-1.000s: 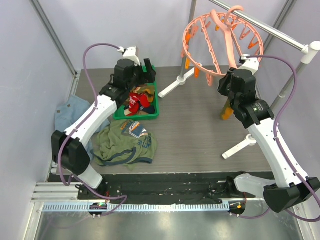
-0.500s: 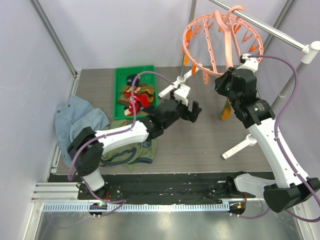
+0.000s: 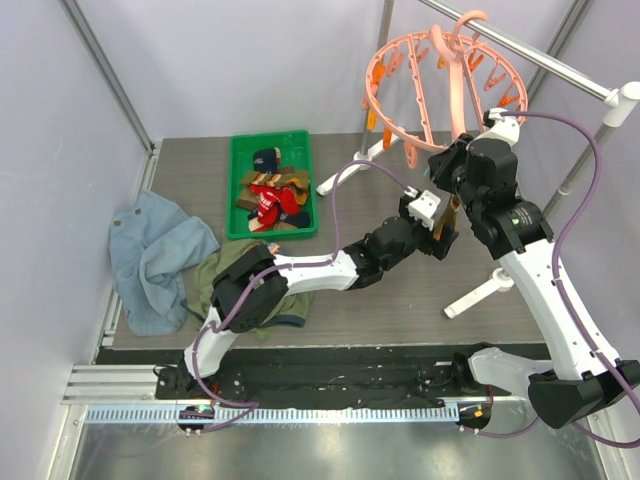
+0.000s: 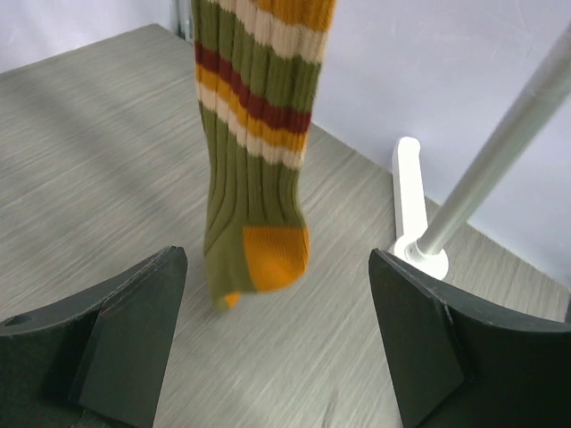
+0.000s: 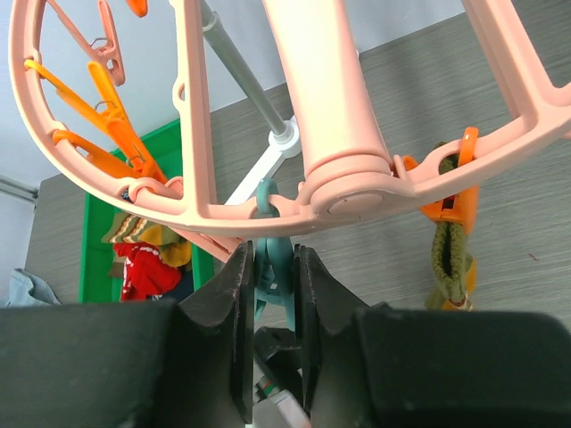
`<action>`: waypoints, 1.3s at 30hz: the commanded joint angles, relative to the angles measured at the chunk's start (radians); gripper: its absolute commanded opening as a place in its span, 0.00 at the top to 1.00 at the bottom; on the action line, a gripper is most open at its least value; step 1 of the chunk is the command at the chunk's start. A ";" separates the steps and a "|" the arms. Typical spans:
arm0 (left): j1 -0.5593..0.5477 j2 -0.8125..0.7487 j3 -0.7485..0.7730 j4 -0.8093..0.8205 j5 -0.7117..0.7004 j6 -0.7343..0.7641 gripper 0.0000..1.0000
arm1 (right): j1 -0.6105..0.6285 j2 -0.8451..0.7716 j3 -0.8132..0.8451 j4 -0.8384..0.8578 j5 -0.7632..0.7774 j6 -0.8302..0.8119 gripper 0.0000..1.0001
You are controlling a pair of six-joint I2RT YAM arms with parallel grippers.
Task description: Remove the socks clipped to the hanger
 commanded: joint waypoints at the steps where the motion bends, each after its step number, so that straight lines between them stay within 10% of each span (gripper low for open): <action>1: 0.001 0.067 0.104 0.141 -0.063 0.001 0.13 | 0.006 -0.021 0.026 0.053 -0.022 0.028 0.95; 11: -0.001 0.226 0.322 0.098 -0.191 0.050 0.23 | 0.006 -0.026 0.022 0.060 -0.035 0.046 0.94; 16: -0.002 0.175 0.298 0.099 -0.173 0.070 0.83 | 0.006 -0.035 0.008 0.060 -0.033 0.038 0.84; 19: -0.008 0.112 0.233 0.098 -0.161 0.075 1.00 | 0.006 -0.044 -0.004 0.060 -0.016 0.020 0.70; 24: -0.019 0.010 0.098 0.090 -0.152 0.070 1.00 | 0.006 -0.058 0.018 0.014 0.033 -0.021 0.53; 39: -0.031 -0.212 -0.124 0.055 -0.150 0.024 1.00 | 0.006 -0.050 0.183 -0.176 0.223 -0.077 0.45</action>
